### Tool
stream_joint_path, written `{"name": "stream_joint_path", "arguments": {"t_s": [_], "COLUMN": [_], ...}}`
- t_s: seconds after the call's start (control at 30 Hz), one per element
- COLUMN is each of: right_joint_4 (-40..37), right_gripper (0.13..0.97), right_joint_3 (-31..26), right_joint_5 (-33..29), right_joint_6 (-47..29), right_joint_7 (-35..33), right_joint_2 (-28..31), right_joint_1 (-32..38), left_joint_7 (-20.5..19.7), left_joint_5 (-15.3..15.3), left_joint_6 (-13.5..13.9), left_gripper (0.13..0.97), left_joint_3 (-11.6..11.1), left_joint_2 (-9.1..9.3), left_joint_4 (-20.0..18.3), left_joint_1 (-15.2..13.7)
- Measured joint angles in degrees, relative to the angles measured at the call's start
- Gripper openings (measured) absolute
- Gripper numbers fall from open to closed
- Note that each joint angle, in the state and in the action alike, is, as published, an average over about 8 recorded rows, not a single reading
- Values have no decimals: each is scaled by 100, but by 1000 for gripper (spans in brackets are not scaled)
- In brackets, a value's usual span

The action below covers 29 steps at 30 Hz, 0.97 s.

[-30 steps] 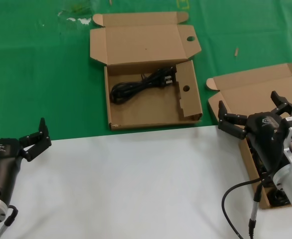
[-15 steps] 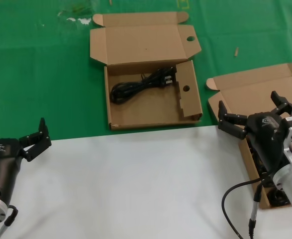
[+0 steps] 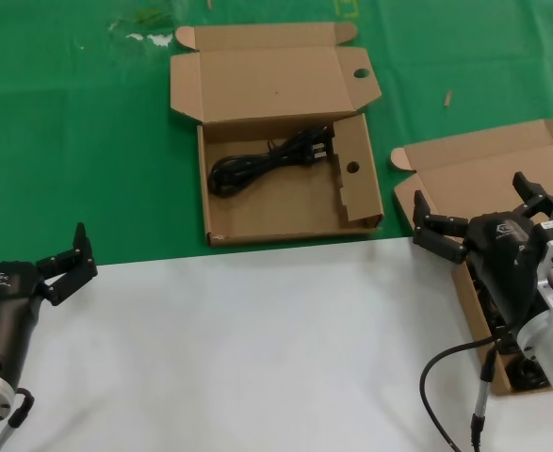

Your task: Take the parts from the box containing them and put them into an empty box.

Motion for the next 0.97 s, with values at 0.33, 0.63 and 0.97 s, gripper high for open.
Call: {"name": "stream_joint_path", "arguments": {"t_s": [0.33,0.63,0.97], "right_joint_4": [0,0,0], "right_gripper": [966,966,966], "right_joint_3": [0,0,0], "right_joint_5": [0,0,0], "right_joint_6": [0,0,0], "right_joint_7": [0,0,0], "right_joint_2": [0,0,0], "right_joint_1": [0,0,0], "left_joint_7": [0,0,0], "left_joint_5": [0,0,0], "left_joint_6": [0,0,0], "left_gripper": [966,966,966], "left_joint_3": [0,0,0], "left_joint_2": [0,0,0], "left_joint_4": [0,0,0], "left_joint_1": [0,0,0]}}
